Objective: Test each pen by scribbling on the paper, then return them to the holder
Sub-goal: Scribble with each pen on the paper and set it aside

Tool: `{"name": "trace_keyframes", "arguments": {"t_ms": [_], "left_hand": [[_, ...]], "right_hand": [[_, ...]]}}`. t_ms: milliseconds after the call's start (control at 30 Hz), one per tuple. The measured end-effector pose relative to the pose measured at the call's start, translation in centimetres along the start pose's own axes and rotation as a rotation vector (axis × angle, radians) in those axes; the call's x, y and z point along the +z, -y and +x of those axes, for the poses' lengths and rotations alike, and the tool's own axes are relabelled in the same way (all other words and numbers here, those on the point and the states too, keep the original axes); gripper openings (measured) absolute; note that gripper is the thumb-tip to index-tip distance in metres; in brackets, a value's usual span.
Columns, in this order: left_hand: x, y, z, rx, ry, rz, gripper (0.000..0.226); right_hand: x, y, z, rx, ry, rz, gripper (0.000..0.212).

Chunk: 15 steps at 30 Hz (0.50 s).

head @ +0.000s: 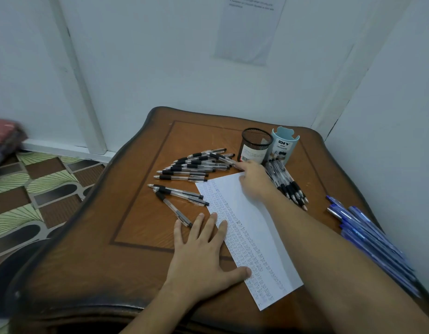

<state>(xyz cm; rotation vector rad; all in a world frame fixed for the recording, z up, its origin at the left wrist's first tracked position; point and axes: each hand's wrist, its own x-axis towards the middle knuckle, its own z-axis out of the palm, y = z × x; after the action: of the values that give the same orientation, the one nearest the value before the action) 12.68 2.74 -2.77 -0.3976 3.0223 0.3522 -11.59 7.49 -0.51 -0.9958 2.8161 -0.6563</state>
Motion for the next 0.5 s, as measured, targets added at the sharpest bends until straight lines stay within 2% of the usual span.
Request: {"name": "trace_keyframes", "arguments": {"t_ms": [100, 300, 433, 500], "left_hand": [[0.1, 0.0, 0.0, -0.003, 0.001, -0.001, 0.106], [0.1, 0.0, 0.1, 0.002, 0.016, 0.0, 0.106], [0.2, 0.0, 0.2, -0.002, 0.016, 0.009, 0.106], [0.2, 0.0, 0.2, -0.005, 0.011, 0.009, 0.107]], "right_hand": [[0.7, 0.1, 0.6, 0.076, -0.092, 0.082, 0.042], [0.0, 0.3, -0.4, 0.157, -0.087, 0.176, 0.025], [-2.2, 0.1, -2.2, 0.121, -0.087, 0.463, 0.006], [-3.5, 0.4, -3.7, 0.129, -0.12, 0.621, 0.005]]}}
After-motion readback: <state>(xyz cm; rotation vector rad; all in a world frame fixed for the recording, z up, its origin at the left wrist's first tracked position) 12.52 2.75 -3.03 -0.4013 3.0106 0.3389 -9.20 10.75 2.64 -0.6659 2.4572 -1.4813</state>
